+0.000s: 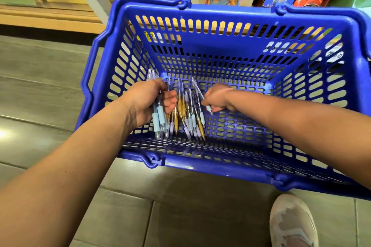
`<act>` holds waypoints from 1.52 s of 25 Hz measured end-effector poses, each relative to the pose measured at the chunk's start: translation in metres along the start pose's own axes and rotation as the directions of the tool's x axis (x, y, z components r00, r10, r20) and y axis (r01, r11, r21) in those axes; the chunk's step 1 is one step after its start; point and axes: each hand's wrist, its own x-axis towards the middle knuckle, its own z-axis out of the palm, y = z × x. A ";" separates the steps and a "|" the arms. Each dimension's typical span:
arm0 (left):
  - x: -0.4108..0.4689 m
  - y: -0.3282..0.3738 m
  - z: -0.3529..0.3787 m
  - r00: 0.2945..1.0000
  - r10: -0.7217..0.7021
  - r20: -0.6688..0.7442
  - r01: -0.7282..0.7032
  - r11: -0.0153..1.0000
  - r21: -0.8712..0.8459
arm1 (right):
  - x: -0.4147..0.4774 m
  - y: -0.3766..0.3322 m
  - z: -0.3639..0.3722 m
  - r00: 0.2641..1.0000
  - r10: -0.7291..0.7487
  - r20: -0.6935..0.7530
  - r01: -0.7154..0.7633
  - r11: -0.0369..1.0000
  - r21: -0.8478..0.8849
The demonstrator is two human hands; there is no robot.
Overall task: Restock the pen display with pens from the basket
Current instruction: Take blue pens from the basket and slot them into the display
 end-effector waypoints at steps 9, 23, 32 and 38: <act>0.009 -0.002 0.013 0.979 0.121 -0.166 -0.122 0.992 0.002 | -0.048 -0.050 0.004 0.888 -0.441 -0.131 0.460 0.844 0.277; 0.007 0.007 0.015 0.976 0.122 -0.180 -0.129 0.991 -0.031 | 0.000 0.014 0.015 0.991 -0.131 -0.030 0.122 0.968 -0.219; 0.007 0.003 0.014 0.987 0.119 -0.110 -0.118 0.993 0.021 | 0.012 0.011 0.061 0.979 -0.033 -0.203 0.003 0.989 -0.146; 0.004 0.004 0.010 0.990 0.111 -0.089 -0.112 0.994 -0.003 | 0.007 0.010 0.045 0.985 -0.040 -0.166 0.021 0.993 -0.119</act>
